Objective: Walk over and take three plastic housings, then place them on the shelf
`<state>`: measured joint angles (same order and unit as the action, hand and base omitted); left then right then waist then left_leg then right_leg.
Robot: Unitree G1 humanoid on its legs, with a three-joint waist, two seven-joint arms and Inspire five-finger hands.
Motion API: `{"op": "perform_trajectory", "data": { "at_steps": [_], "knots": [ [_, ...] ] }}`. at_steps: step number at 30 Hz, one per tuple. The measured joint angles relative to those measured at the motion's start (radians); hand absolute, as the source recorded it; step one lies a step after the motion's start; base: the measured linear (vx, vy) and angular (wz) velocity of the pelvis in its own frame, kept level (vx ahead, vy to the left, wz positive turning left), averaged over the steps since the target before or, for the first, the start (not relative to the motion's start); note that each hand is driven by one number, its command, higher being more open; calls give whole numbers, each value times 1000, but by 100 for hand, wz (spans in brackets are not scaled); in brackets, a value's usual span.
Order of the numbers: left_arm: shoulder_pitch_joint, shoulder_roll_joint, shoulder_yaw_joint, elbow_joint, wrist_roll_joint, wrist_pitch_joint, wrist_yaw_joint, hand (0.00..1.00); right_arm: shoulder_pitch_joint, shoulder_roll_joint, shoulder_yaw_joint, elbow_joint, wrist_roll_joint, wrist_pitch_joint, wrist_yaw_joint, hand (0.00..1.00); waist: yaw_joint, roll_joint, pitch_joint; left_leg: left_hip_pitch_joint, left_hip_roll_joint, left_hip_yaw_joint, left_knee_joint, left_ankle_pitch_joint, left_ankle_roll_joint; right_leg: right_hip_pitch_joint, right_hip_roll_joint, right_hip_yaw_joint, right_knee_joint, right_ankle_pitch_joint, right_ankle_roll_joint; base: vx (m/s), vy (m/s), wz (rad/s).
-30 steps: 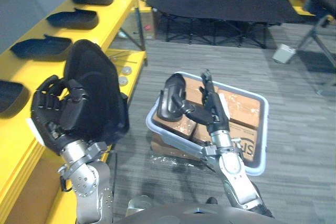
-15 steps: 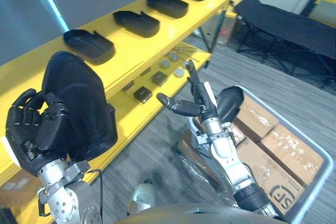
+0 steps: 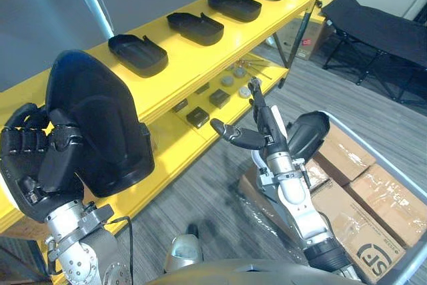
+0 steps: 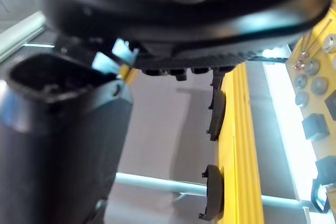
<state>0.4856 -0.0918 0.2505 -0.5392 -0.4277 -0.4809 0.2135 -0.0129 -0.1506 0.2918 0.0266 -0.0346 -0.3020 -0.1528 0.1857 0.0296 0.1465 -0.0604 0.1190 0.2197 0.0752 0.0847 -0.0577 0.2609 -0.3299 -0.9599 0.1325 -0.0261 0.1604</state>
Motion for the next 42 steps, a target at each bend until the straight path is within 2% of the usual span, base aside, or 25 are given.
{"op": "perform_trajectory", "data": {
  "at_steps": [5, 10, 13, 17, 20, 21, 22, 23, 24, 25, 26, 27, 28, 29, 30, 31, 32, 33, 35, 36, 37, 38, 40, 42],
  "knots": [
    [32, -11, 0, -15, 0, -2, -6, 0, 0, 0, 5, 0, -2, 0, 11, 100, 6, 0, 0, 5, -11, -26, -45, 31, 1, 1, 0, -13, 11, -7, 3, -7, -1, 17],
    [48, -11, 0, -15, -6, -4, -6, 0, -4, -1, 6, 0, -2, 0, 10, 100, 17, -1, 0, 2, -16, -38, -61, 43, 1, -10, -19, -21, 61, -43, 4, -31, 0, 9],
    [56, -10, 0, -15, -5, -19, -4, 0, -16, -3, 13, 0, -2, 0, 8, 100, 28, -3, 0, -32, -20, -49, -33, 34, 7, -39, -46, -22, 114, -68, 4, -11, 15, 9],
    [55, -11, 1, -15, -7, -25, -11, 0, -54, -2, 13, 0, -38, -1, -16, 100, 42, -10, 6, -88, -40, -72, 78, -22, 12, -32, -91, -41, 172, -84, 8, 19, 50, 20],
    [54, -7, 7, -23, -8, -26, -44, 0, -57, 3, 11, 0, -39, -7, -39, 100, 58, -34, 19, -110, -73, -80, 172, -99, 26, 3, -140, -67, 203, -100, -10, 40, 108, 26],
    [53, -1, 18, -31, -5, -26, -49, 0, -56, 10, 11, 0, -41, -13, -42, 100, 59, -48, 26, -114, -83, -70, 200, -124, 35, 19, -154, -77, 214, -99, -32, 69, 164, 34],
    [48, 4, 24, -32, -1, -26, -47, 0, -51, 11, 11, 0, -41, -25, -44, 100, 56, -49, 26, -121, -84, -76, 221, -140, 46, 3, -172, -31, 273, -60, -109, 77, 180, 41],
    [44, 10, 24, -32, 2, -26, -44, 0, -45, 10, 11, 0, -41, -31, -44, 100, 55, -48, 24, -121, -87, -86, 223, -144, 52, -22, -178, 34, 307, -24, -134, 87, 187, 53],
    [26, 33, 24, -35, 9, -27, -27, 0, -41, 11, 10, 0, -41, -45, -44, 100, 51, -54, 23, -119, -94, -108, 217, -146, 65, -78, -181, 168, 368, 46, -118, 84, 160, 45],
    [9, 47, 24, -34, 11, -26, -14, 0, -43, 8, 8, 0, -41, -52, -43, 100, 49, -49, 29, -121, -97, -127, 214, -147, 72, -105, -175, 225, 408, 34, -101, 103, 128, 69],
    [-35, 68, 23, -21, 11, -25, 14, 0, -45, 13, 6, 0, -42, -66, -41, 100, 37, -59, 28, -118, -106, -180, 189, -132, 96, -152, -129, 312, 484, -60, -71, 111, 56, 87],
    [-78, 67, 22, -1, 11, -23, 35, 0, -50, 7, 1, 0, -52, -74, -37, 100, 17, -56, 31, -92, -126, -225, 151, -118, 111, -179, -60, 377, 508, -164, -79, 90, 24, 94],
    [-97, 65, 21, 7, 11, -23, 44, 0, -54, 4, -7, 0, -69, -79, -34, 100, 8, -52, 33, -75, -136, -245, 130, -113, 113, -191, -22, 401, 503, -197, -90, 116, 67, 92],
    [-133, 65, 17, 22, 11, -22, 62, 0, -61, -6, -23, -5, -79, -88, -33, 100, -9, -42, 37, -48, -151, -284, 100, -102, 109, -227, 47, 456, 469, -238, -122, 93, 70, 98],
    [-182, 68, 3, 44, 11, -21, 76, 0, -63, -15, -59, -28, -78, -96, -33, 100, -29, -29, 45, -34, -169, -335, 79, -92, 111, -285, 104, 519, 440, -252, -145, 108, 69, 108],
    [-203, 69, -1, 57, 12, -21, 82, 0, -63, -16, -79, -42, -78, -99, -34, 100, -42, -24, 47, -33, -178, -361, 74, -90, 113, -318, 122, 552, 433, -253, -145, 85, 12, 127],
    [-232, 73, -9, 82, 15, -19, 87, 0, -63, -17, -115, -72, -77, -101, -35, 100, -63, -17, 51, -31, -185, -382, 69, -88, 115, -368, 145, 613, 407, -244, -131, 91, -23, 131],
    [-232, 76, -14, 102, 21, -15, 87, 0, -63, -17, -136, -89, -77, -103, -39, 100, -82, -14, 54, -20, -191, -388, 64, -82, 107, -388, 151, 648, 360, -235, -127, 108, -46, 129],
    [-214, 77, -17, 121, 38, -5, 86, 0, -60, -17, -147, -92, -76, -106, -45, 100, -79, -32, 47, 11, -218, -397, 45, -85, 103, -378, 130, 661, 291, -235, -128, 159, -144, 77],
    [-187, 76, -16, 123, 38, -2, 87, 0, -60, -21, -148, -96, -76, -108, -43, 100, -78, -43, 37, 18, -236, -411, 44, -97, 97, -348, 126, 658, 230, -181, -125, 223, -232, 65],
    [-179, 76, -17, 123, 38, 0, 86, 0, -60, -24, -150, -100, -76, -110, -43, 100, -80, -40, 35, 18, -224, -401, 43, -101, 92, -332, 130, 644, 207, -160, -121, 265, -275, 85],
    [-167, 76, -17, 123, 38, 0, 79, 0, -62, -33, -157, -103, -76, -116, -44, 100, -79, -31, 32, 16, -192, -363, 43, -105, 83, -306, 146, 616, 156, -113, -125, 206, -185, 58],
    [-155, 67, -14, 123, 37, 3, 66, 0, -66, -51, -171, -103, -77, -117, -44, 100, -54, -14, 23, 1, -157, -346, 42, -95, 56, -269, 178, 567, 97, -88, -131, 239, -172, 52],
    [-151, 61, -16, 115, 37, 6, 41, 0, -83, -55, -194, -103, -77, -117, -46, 100, -55, -11, 22, 0, -142, -297, 33, -92, 51, -243, 192, 535, 68, -87, -134, 208, -111, 56]
  ]
}}
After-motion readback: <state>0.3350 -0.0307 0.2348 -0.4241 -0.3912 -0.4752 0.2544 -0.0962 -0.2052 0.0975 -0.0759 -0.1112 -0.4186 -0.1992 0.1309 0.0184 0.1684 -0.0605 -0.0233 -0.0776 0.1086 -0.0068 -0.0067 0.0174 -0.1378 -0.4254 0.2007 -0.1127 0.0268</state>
